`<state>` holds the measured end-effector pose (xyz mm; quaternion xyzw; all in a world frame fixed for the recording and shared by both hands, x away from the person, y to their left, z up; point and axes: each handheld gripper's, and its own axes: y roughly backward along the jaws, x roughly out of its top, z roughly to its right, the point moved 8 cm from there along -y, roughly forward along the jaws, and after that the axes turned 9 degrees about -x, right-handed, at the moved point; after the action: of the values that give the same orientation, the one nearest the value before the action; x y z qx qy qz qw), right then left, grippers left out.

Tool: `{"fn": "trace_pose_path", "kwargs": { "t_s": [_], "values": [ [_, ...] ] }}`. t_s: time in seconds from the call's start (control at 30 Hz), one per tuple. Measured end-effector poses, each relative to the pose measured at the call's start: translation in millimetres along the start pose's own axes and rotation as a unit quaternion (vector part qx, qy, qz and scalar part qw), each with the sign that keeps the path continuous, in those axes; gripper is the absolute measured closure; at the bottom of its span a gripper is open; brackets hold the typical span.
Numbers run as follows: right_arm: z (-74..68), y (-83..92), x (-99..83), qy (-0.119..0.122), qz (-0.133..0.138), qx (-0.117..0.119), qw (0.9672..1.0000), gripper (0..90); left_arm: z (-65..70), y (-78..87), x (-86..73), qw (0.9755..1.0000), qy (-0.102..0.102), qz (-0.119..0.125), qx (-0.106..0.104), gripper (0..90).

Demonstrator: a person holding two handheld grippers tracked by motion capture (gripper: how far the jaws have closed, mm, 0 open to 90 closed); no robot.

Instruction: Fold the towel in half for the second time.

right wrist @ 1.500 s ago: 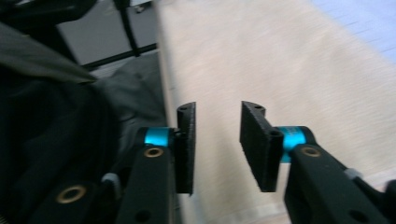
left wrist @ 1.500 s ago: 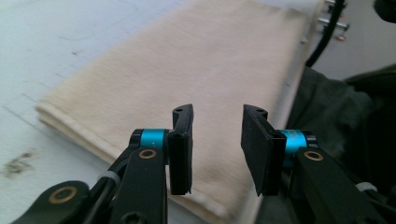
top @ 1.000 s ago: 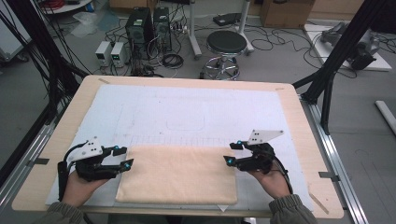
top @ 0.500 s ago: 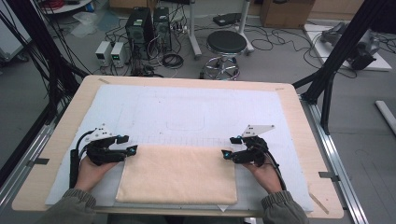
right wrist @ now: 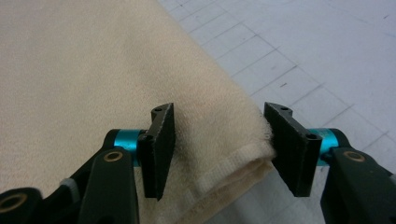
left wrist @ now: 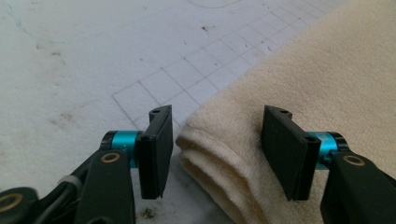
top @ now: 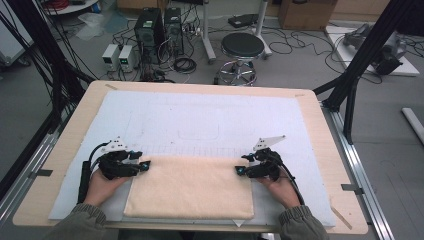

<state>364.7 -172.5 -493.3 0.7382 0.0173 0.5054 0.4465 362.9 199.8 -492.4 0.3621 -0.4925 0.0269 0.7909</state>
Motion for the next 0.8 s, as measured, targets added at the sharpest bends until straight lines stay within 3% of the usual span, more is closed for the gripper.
{"fn": "trace_pose_path", "kwargs": {
  "t_s": [0.17, 0.3, 0.47, 0.8],
  "values": [
    [-1.3, -0.8, -0.8, -0.005, -0.003, 0.004, 1.0, 50.7, 0.0, -0.5, -1.5, 0.9998, 0.019, 0.0, -0.01, 50.8],
    [-2.1, -0.6, -1.3, -0.013, -0.003, 0.008, 0.9999, 56.7, 0.3, -0.9, -2.4, 0.9998, 0.019, 0.001, -0.008, 53.4],
    [-4.6, -0.1, -1.2, -0.005, -0.003, 0.008, 1.0, 63.8, 4.5, -1.1, -2.4, 0.9998, 0.018, -0.002, -0.012, 64.4],
    [-8.9, 2.6, -0.9, 0.011, 0.008, -0.002, 0.9999, 73.9, 10.0, 0.0, -1.3, 0.9999, -0.008, -0.012, 0.007, 72.7]
  ]
}}
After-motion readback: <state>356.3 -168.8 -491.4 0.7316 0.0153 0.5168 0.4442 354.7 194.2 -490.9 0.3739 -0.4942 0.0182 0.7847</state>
